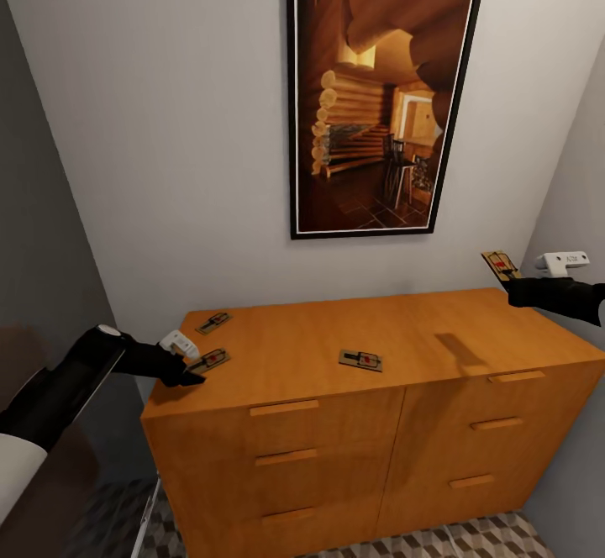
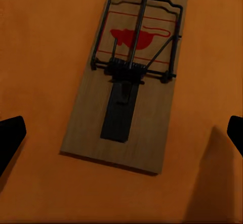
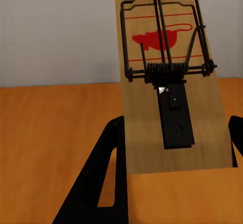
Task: Take the four mousetraps from the cabinet in the bathroom and place them on the bathroom floor. Make sure all four end up on the same floor surface, and ensure that at least two of them are either under or directly next to the same bathroom sink.
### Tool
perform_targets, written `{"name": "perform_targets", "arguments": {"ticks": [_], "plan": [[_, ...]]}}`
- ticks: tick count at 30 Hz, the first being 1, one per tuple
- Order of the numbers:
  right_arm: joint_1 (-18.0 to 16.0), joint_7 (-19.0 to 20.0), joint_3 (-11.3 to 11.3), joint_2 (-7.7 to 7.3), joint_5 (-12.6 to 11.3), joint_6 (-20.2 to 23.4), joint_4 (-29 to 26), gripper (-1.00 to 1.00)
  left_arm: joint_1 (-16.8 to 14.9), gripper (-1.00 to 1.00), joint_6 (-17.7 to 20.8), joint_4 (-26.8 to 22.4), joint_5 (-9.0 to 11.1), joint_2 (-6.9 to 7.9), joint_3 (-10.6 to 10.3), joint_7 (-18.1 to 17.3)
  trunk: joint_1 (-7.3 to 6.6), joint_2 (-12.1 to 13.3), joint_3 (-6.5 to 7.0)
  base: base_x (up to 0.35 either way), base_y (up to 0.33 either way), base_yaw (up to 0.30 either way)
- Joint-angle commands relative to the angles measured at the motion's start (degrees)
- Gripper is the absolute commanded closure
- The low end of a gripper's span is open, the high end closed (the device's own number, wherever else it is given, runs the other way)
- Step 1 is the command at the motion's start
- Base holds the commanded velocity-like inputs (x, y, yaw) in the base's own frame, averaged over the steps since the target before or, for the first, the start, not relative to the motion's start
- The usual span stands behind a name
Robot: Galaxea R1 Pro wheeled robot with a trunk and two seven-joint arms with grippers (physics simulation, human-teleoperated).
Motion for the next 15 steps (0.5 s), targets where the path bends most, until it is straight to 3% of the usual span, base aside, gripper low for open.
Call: {"name": "perform_targets", "arguments": {"ticks": [1, 15], "plan": [[-0.06, -0.11, -0.04, -0.01, -0.41, 0.36, -0.01, 1.00, -0.06, -1.00, 0.19, 0.24, -0.47, 0.17, -0.04, -0.49, 0.00, -0.04, -0.07, 0.000, 0.000, 0.000], [-0.06, -0.11, -0.04, -0.01, -0.41, 0.36, 0.01, 1.00, -0.06, -1.00, 0.10, 3.78, -0.56, 0.36, 0.02, -0.43, 0.00, -0.04, -0.07, 0.000, 0.000, 0.000]]}}
